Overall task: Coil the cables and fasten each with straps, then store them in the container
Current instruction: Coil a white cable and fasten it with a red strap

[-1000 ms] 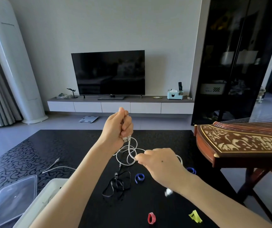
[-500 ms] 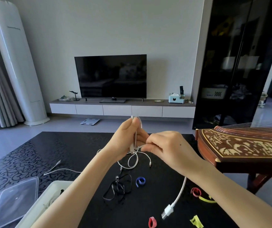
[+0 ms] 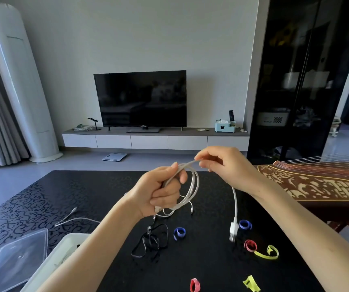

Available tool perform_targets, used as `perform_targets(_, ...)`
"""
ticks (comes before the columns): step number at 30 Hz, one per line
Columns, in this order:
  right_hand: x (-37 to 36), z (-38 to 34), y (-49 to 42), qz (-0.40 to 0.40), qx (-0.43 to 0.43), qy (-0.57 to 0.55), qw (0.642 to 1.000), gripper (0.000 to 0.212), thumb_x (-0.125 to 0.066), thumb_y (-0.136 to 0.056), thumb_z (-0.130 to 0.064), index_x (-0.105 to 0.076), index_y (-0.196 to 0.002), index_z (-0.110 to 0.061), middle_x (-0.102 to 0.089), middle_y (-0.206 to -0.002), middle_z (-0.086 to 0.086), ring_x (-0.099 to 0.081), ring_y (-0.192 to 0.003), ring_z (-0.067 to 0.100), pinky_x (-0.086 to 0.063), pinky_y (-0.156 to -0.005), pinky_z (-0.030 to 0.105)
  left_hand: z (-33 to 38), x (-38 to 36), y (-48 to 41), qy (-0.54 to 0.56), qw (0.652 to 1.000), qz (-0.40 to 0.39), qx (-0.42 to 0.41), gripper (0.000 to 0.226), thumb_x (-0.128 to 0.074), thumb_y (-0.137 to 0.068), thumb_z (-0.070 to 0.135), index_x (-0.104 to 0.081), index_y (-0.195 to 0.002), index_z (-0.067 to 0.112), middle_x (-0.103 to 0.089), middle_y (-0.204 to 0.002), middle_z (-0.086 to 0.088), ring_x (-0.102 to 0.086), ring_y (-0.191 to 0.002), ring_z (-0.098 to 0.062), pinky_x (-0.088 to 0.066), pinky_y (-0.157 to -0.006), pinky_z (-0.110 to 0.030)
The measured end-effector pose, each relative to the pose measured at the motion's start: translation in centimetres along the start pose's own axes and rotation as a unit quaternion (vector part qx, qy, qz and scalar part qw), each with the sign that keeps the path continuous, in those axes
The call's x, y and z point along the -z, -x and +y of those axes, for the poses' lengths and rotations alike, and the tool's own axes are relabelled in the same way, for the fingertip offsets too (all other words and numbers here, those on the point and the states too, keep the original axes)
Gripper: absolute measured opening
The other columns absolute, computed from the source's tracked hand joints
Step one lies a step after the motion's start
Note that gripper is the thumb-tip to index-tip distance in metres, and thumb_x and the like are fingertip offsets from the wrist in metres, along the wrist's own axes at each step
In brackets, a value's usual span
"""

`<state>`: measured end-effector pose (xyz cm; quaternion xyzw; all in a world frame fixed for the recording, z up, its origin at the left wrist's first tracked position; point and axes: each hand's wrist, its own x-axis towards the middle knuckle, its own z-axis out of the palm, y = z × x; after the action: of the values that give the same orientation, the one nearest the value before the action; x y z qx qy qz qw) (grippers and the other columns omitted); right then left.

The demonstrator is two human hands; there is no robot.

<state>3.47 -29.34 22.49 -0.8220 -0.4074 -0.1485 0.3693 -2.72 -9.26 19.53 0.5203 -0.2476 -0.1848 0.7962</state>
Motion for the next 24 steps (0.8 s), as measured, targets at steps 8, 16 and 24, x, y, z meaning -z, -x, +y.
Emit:
perform_targets(8,-6.1,1.3,3.2,0.051,-0.162,-0.065,0.983,0.022,-0.049,-0.098,-0.022,-0.060,-0.113,-0.011,-0.063,-0.066,0.002,-0.054,-0.045,0.006,-0.047,-0.048,0.019,0.8,0.3,-1.0,0.208,0.972,-0.045,-0.099,0.034,-0.037,-0.100,0.024,-0.057,-0.078,0.007,-0.029,-0.041,0.003,-0.027,-0.032,-0.010,-0.029,-0.035,-0.020)
perform_targets(16,-8.1,-2.7,4.0,-0.127,-0.195,-0.026,0.972,0.035,-0.046,-0.097,-0.039,-0.052,-0.119,-0.013,-0.065,-0.068,0.005,-0.053,-0.040,0.005,-0.042,-0.043,0.016,0.3,-1.0,-1.5,0.190,0.949,0.170,-0.188,0.041,-0.035,-0.094,0.028,-0.052,-0.060,0.013,-0.029,-0.031,0.006,-0.027,-0.021,-0.004,-0.022,-0.025,-0.016)
perform_targets(24,-6.3,-4.0,4.2,-0.219,-0.305,-0.426,0.823,0.037,-0.038,-0.102,-0.028,-0.056,-0.080,-0.003,-0.049,-0.050,0.003,-0.034,-0.035,0.007,-0.028,-0.037,0.019,0.7,-0.9,-1.2,0.123,0.949,0.194,-0.215,0.034,-0.038,-0.093,0.030,-0.047,-0.064,0.014,-0.028,-0.033,0.007,-0.025,-0.024,-0.004,-0.020,-0.028,-0.017)
